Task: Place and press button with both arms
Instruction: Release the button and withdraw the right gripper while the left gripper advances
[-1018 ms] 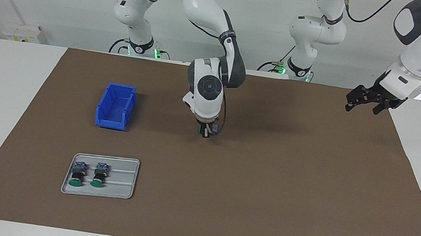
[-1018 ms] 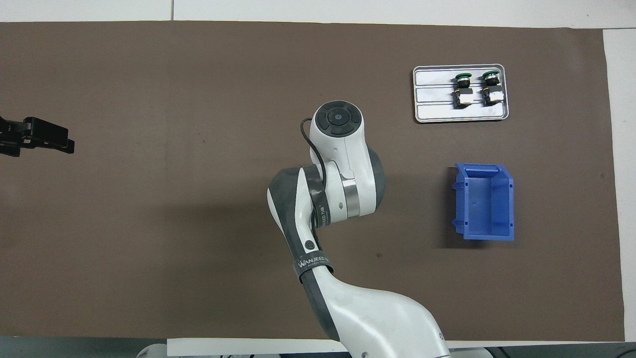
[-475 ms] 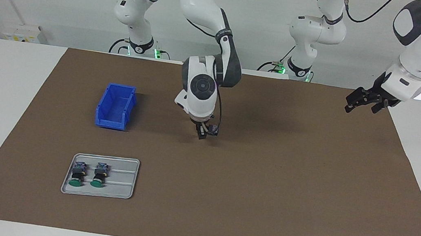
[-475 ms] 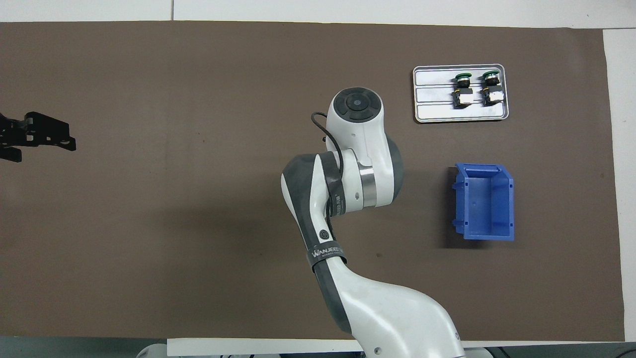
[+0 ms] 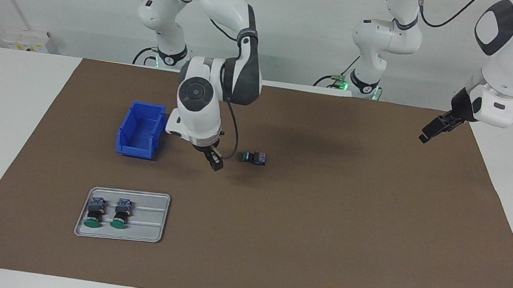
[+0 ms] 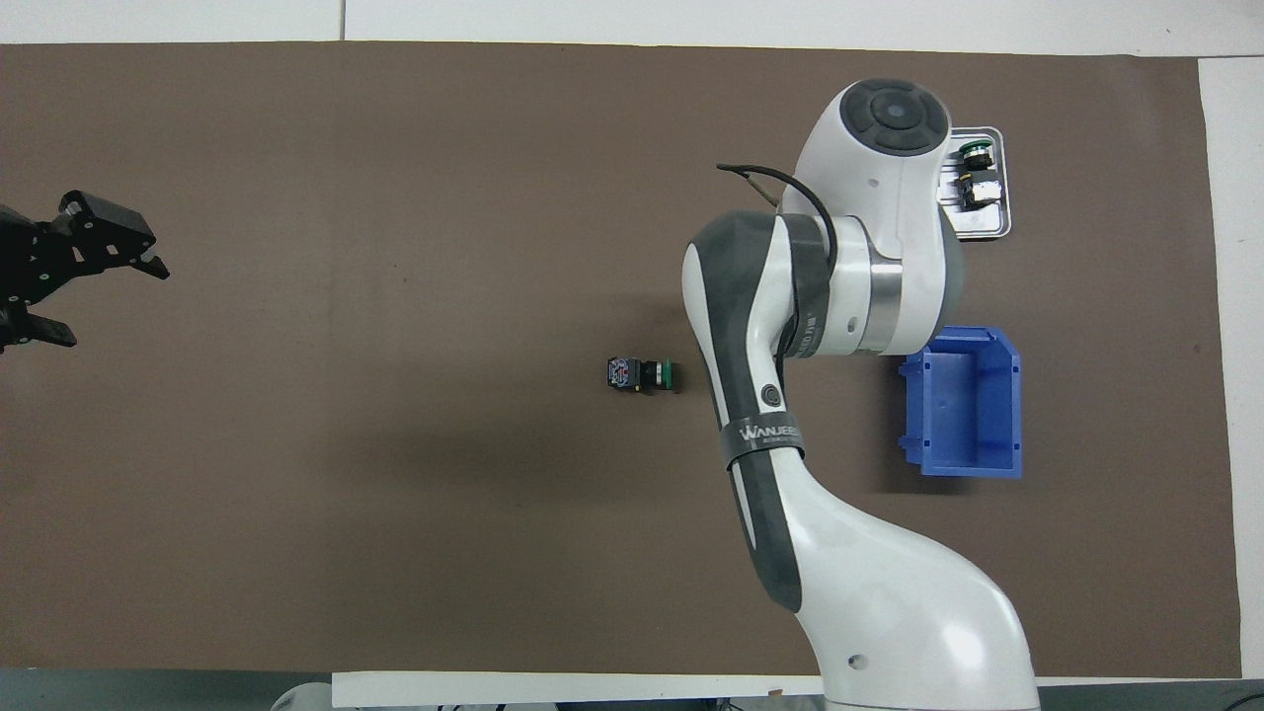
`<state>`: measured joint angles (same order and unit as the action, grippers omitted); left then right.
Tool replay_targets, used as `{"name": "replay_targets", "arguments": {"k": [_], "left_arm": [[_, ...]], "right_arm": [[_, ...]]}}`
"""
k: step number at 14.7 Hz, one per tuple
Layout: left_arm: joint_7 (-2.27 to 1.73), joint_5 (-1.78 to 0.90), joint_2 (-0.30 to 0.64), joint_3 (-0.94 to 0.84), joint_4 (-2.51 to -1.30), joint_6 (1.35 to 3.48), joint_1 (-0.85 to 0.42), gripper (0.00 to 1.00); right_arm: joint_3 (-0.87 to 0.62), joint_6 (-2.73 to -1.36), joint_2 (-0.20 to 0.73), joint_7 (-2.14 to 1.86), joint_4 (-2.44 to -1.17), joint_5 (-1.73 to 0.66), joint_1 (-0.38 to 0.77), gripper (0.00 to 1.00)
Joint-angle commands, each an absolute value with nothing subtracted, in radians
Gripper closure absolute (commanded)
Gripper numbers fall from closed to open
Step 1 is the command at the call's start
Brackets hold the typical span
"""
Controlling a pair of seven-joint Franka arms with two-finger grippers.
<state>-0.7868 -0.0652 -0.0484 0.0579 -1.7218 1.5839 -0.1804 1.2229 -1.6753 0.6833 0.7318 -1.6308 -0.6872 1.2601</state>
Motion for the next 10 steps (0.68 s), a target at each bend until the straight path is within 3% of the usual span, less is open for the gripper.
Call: {"name": "replay_targets", "arguments": {"k": [1, 5, 10], "left_arm": [[-1.076, -0.104, -0.098, 0.061, -1.796, 1.620, -0.225, 0.00], [-1.573, -0.114, -0.065, 0.061, -1.830, 1.777, -0.330, 0.00], [-2.000, -0.120, 0.078, 0.061, -1.821, 1.923, -0.488, 0.00]], "right_arm": [[1.232, -1.584, 0.611, 0.538, -1.557, -0.687, 1.143, 0.18], [1.227, -1.447, 0.578, 0.310, -1.419, -0.670, 0.964, 0.18], [1.221, -1.356, 0.571, 0.161, -1.333, -0.646, 0.858, 0.18]]}}
